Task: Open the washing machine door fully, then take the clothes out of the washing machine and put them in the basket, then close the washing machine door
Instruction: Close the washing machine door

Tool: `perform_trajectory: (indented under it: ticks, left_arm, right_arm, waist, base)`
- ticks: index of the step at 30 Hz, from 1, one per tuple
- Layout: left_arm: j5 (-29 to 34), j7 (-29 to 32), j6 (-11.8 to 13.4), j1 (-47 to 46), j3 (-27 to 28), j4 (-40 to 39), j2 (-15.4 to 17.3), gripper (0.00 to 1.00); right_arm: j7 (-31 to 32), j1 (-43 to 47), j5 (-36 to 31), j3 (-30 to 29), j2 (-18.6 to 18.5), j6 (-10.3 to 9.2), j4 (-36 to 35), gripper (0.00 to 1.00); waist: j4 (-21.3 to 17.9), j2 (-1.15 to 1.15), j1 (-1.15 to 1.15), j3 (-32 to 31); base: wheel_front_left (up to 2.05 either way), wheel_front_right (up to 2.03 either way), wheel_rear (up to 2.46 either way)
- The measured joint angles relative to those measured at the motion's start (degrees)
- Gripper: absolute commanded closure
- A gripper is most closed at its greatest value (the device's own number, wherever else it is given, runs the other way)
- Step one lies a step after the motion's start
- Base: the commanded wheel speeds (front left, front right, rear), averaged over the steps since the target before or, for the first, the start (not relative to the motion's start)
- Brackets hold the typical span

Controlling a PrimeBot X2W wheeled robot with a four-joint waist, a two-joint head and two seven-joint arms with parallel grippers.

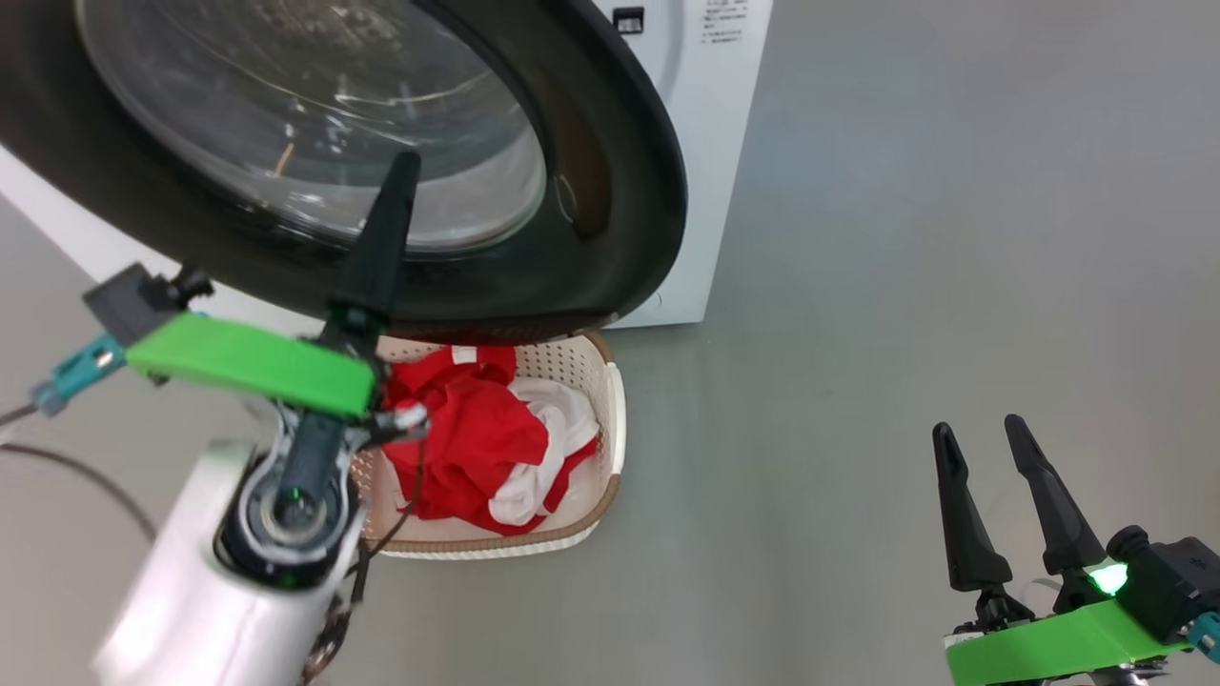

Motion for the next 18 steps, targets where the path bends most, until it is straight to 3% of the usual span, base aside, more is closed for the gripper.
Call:
perform_trajectory:
  ticks: [8, 18]
  left_arm:
    - [18.69, -9.39, 4.67, 4.84, -5.41, -4.05, 5.45, 0.00]
    - [35.88, -13.15, 12.23, 9.93, -9.23, -7.55, 9.64, 0.00]
  right_arm:
    - [-0.32, 0.46, 0.47, -0.38, 0.00, 0.00, 0.26, 0.00]
    - [-0.58, 2.46, 0.57, -0.54, 0.00, 0.00, 0.57, 0.00]
  waist:
    - [1.36, 0.00, 0.00, -1.99]
    - [2.43, 0.00, 0.00, -5.12]
  base:
    - [0.00, 0.00, 0.00]
    - [0.00, 0.00, 0.00]
